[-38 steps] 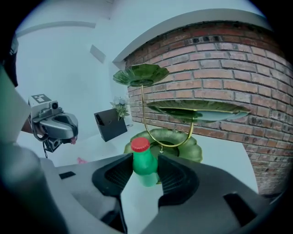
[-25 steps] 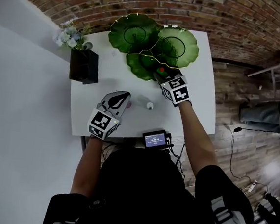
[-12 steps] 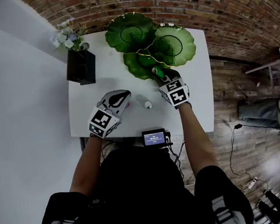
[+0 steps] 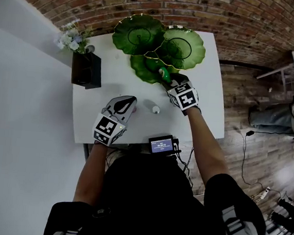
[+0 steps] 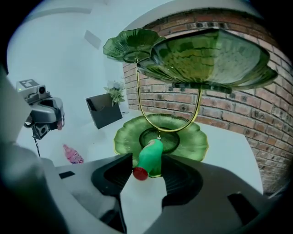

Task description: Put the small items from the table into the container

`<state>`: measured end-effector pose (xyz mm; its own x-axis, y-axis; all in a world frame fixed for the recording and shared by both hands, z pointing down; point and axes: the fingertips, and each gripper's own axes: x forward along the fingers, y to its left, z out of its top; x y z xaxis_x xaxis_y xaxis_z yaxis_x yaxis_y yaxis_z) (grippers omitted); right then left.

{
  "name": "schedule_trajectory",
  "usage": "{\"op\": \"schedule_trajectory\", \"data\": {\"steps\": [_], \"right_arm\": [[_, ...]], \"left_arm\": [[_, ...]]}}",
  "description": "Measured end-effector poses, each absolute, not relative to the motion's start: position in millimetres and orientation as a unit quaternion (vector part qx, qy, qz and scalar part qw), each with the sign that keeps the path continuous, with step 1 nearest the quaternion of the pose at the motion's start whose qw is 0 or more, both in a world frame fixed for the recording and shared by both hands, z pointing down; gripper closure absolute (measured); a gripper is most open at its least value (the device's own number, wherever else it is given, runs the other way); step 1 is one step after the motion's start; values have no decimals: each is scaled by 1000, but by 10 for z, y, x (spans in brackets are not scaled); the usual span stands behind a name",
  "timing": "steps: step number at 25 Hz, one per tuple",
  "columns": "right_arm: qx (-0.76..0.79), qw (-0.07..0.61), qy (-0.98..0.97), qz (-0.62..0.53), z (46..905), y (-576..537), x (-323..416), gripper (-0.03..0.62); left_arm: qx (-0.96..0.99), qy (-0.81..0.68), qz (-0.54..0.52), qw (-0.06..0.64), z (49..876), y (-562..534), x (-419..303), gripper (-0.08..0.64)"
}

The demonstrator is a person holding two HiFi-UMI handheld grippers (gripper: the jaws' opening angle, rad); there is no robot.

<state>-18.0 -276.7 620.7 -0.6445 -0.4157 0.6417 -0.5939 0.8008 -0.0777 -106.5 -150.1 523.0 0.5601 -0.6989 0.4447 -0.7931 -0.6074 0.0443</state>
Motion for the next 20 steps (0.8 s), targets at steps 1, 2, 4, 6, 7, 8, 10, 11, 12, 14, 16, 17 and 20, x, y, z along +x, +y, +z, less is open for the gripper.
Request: {"op": "schedule_trajectory", "data": {"steps": [1,2,4,6,7,8,10,11,12,14,16,17,20], "right_arm": [[281,313,-896,144,6200,-2760,-179,405],[282,313,-895,144,6192,-2757,-175,402],[285,313,-895,144,6177,-2745,-168,402],[285,314,-894,142,6159,-2722,-162,402],[286,314,-894,141,6145,-2708,-157,402],[287,313,-894,140,6129,-2693,-151,402],[289,308,-895,142,6094,-2658,-137,402],[290,304,-896,143,6073,-2638,-132,402],[291,298,-897,145,6049,-2619,-129,402],[295,287,-899,148,5990,-2585,-125,402],[297,278,-901,149,5924,-2547,-118,402],[297,275,-902,149,5894,-2524,-112,403],[298,268,-905,146,5814,-2440,-94,413]], "left_arm": [[875,-427,195,119,5230,-1494,-1068,551],[875,-427,195,118,5228,-1487,-1070,551],[876,-426,193,117,5211,-1475,-1062,551],[877,-426,191,116,5205,-1457,-1061,551],[877,-426,191,115,5213,-1445,-1064,551],[877,-425,192,114,5224,-1432,-1068,551],[879,-423,191,112,5225,-1411,-1066,551],[879,-423,190,112,5220,-1400,-1063,551],[880,-422,189,112,5214,-1388,-1062,551],[882,-420,184,110,5183,-1374,-1057,551],[884,-418,181,108,5156,-1357,-1044,551],[885,-417,179,107,5151,-1345,-1037,551],[887,-415,175,105,5139,-1309,-1024,551]]}}
